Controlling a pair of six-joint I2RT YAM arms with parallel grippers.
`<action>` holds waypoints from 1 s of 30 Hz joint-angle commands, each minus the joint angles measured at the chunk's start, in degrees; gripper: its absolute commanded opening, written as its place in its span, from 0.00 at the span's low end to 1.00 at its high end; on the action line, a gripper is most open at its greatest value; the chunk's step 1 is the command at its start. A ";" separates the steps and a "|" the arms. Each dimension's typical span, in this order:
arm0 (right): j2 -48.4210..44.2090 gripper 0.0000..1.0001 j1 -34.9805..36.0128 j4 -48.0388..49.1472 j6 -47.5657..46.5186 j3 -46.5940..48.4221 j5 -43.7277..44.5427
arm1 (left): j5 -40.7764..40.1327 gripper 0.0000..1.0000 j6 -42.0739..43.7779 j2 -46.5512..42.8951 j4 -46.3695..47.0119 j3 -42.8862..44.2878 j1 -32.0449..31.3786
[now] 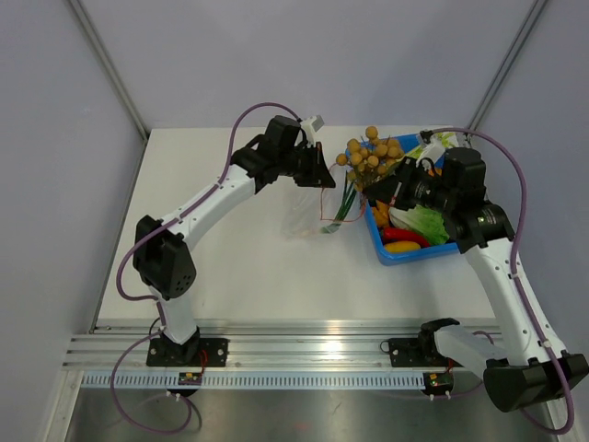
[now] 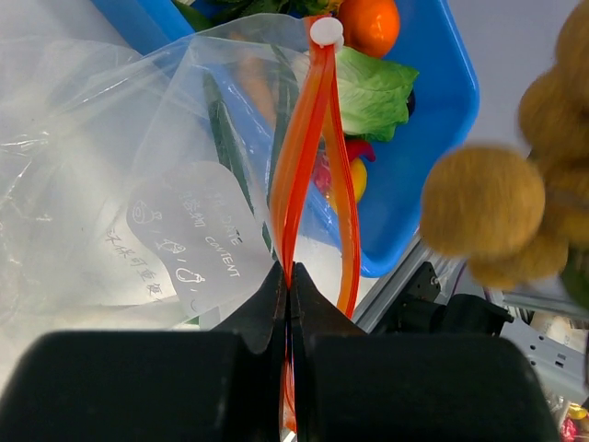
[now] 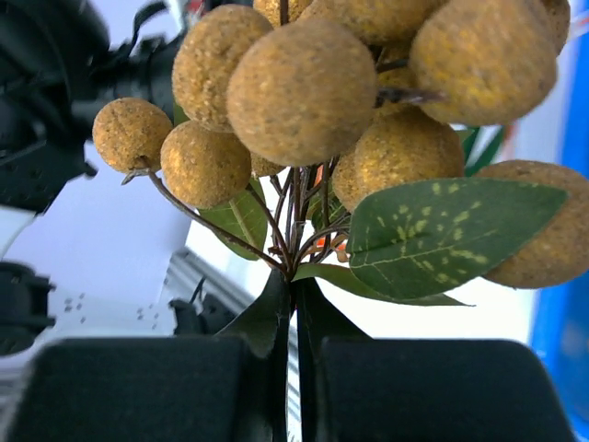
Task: Place the food in the zip-top bag and seal the zipper
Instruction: Pick up the fake fruit from the bin, then place the fake fruit in the bin.
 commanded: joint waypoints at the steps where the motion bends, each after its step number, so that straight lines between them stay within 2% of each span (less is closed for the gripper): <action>1: 0.00 0.00 4.19 5.57 3.56 -2.05 -3.28 | 2.73 0.00 -1.40 0.21 4.01 2.64 0.24; 4: 0.96 0.00 7.27 8.47 5.22 -5.03 -1.87 | 3.52 0.00 -1.93 -0.05 4.62 2.64 0.32; 14: 9.40 0.00 7.27 17.43 6.81 -13.13 -2.57 | 10.20 0.00 -4.30 -2.07 8.23 2.38 0.33; 22: 18.00 0.00 7.19 11.47 2.51 -8.92 -3.72 | 12.84 0.00 -5.18 -3.57 9.63 2.20 0.33; 30: 22.32 0.00 7.27 3.65 -1.01 -5.13 0.24 | 14.07 0.00 -4.92 -4.27 9.81 1.15 0.33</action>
